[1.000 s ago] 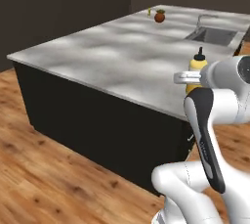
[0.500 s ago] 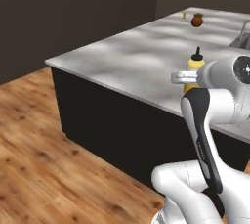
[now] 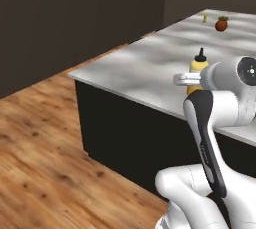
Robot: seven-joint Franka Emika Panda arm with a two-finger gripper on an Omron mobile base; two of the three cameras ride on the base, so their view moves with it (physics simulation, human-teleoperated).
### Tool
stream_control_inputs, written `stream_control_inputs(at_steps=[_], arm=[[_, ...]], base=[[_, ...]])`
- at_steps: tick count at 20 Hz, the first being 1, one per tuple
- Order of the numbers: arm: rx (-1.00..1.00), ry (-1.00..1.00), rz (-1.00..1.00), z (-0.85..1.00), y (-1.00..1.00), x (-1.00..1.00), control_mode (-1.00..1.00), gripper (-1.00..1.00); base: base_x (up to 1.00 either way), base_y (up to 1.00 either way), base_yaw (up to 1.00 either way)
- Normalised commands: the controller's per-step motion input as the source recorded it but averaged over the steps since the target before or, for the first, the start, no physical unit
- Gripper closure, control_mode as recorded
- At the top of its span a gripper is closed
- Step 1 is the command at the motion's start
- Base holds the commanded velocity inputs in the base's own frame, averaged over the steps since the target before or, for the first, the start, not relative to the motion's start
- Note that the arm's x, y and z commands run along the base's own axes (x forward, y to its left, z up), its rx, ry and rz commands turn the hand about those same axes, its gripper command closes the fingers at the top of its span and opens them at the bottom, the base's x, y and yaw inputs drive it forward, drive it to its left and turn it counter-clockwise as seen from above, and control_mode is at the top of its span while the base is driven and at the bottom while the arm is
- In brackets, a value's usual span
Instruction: The dining table condiment station is running low on mustard. Refill the condiment station by opening the cabinet and taking the mustard from the cabinet and placing it on the dining table.
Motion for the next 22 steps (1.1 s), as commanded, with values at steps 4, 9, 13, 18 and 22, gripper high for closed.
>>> stream_control_inputs(at_steps=[4, 9, 13, 18, 22], arm=[[0.00, 0.00, 0.00, 0.00, 0.00, 0.00, 1.00, 1.00], [0.00, 0.00, 0.00, 0.00, 0.00, 0.00, 1.00, 1.00], [0.00, 0.00, 0.00, 0.00, 0.00, 0.00, 1.00, 1.00], [0.00, 0.00, 0.00, 0.00, 0.00, 0.00, 1.00, 1.00], [0.00, 0.00, 0.00, 0.00, 0.00, 0.00, 1.00, 1.00]], base=[[1.00, 1.00, -0.39], [1.00, 1.00, -0.52], [1.00, 0.92, -0.52], [1.00, 0.78, -0.47], [0.99, 0.65, -0.40]])
